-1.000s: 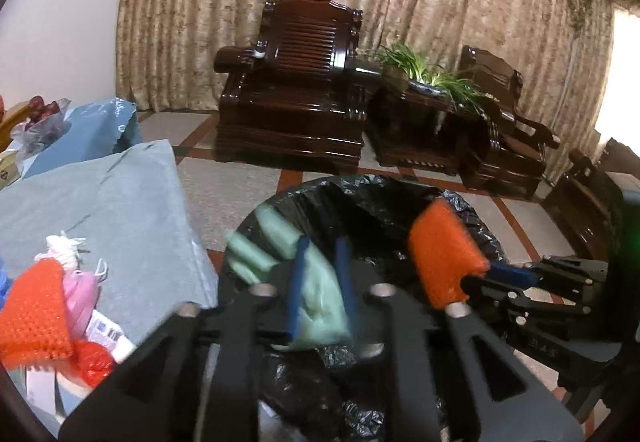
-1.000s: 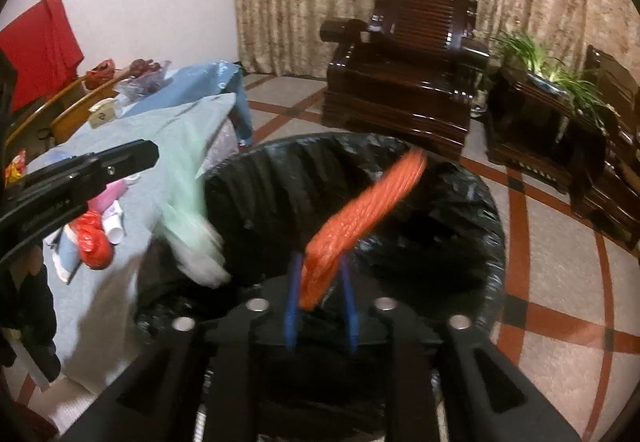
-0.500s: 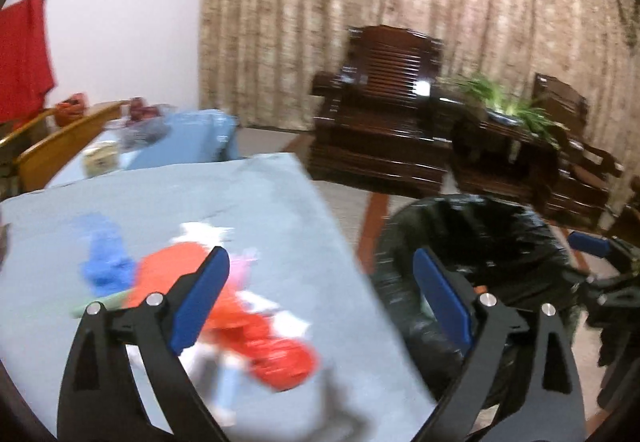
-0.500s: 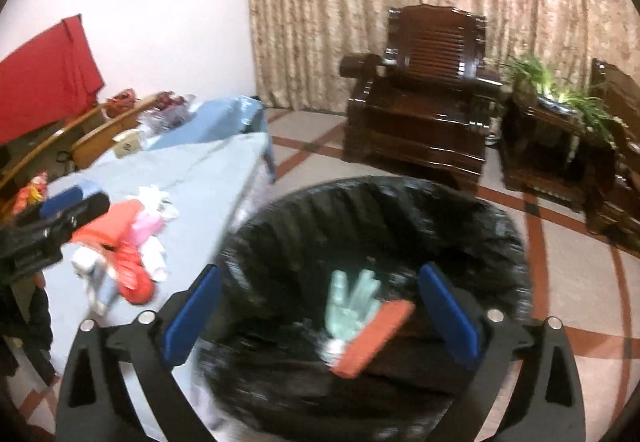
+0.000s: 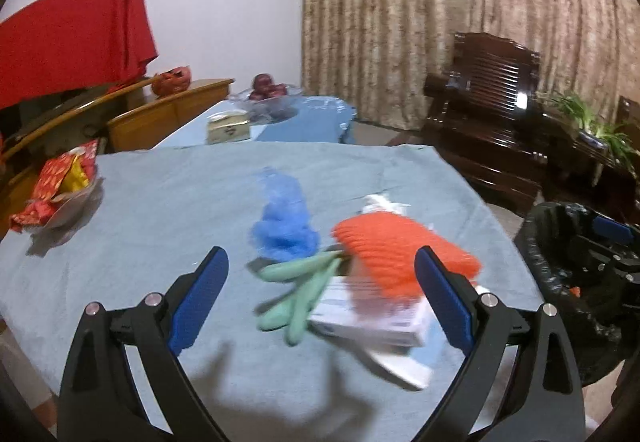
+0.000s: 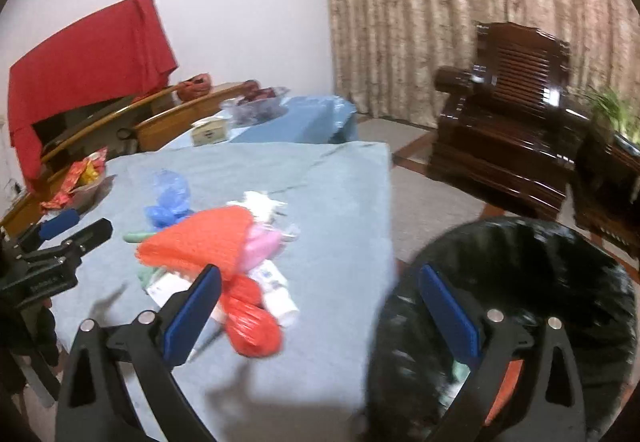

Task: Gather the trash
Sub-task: 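Move both tools back over the table toward the red bag and orange net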

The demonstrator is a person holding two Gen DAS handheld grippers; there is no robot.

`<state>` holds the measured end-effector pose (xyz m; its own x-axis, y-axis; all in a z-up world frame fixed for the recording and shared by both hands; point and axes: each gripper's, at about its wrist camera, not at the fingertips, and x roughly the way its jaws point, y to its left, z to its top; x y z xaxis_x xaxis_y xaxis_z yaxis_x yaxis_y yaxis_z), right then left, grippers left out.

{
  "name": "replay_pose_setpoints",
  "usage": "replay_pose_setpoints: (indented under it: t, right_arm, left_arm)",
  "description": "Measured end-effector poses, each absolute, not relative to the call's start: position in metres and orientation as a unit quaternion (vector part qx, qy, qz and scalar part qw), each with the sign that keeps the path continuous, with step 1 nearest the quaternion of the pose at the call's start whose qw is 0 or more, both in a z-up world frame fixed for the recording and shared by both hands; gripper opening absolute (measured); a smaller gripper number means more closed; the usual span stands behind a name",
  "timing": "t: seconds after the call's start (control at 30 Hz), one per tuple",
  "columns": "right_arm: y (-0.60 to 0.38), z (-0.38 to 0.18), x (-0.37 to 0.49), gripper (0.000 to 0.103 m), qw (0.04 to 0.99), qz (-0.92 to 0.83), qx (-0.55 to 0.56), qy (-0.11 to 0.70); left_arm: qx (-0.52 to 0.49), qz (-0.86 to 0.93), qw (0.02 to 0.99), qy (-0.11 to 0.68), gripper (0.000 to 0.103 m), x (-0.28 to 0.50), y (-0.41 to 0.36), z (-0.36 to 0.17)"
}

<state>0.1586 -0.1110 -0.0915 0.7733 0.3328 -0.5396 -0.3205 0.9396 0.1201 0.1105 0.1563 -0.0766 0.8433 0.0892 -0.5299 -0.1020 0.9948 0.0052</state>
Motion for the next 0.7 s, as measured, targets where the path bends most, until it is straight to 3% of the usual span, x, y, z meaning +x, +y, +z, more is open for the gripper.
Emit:
replay_pose_setpoints:
  t: [0.47, 0.63, 0.7]
  right_arm:
    - [-0.05, -0.109, 0.19, 0.09, 0.927, 0.206, -0.017, 0.313]
    - [-0.064, -0.133, 0.18, 0.078, 0.919, 0.194, -0.028, 0.342]
    - [-0.067, -0.143, 0.178, 0.072, 0.915, 0.193, -0.024, 0.353]
  left_arm:
    - [-0.02, 0.085, 0.954, 0.288, 0.091, 0.119, 0.192, -0.094]
    - [-0.023, 0.078, 0.953, 0.293, 0.091, 0.123, 0.189, -0.101]
    - [-0.026, 0.076, 0.952, 0.295, 0.085, 0.124, 0.185, -0.105]
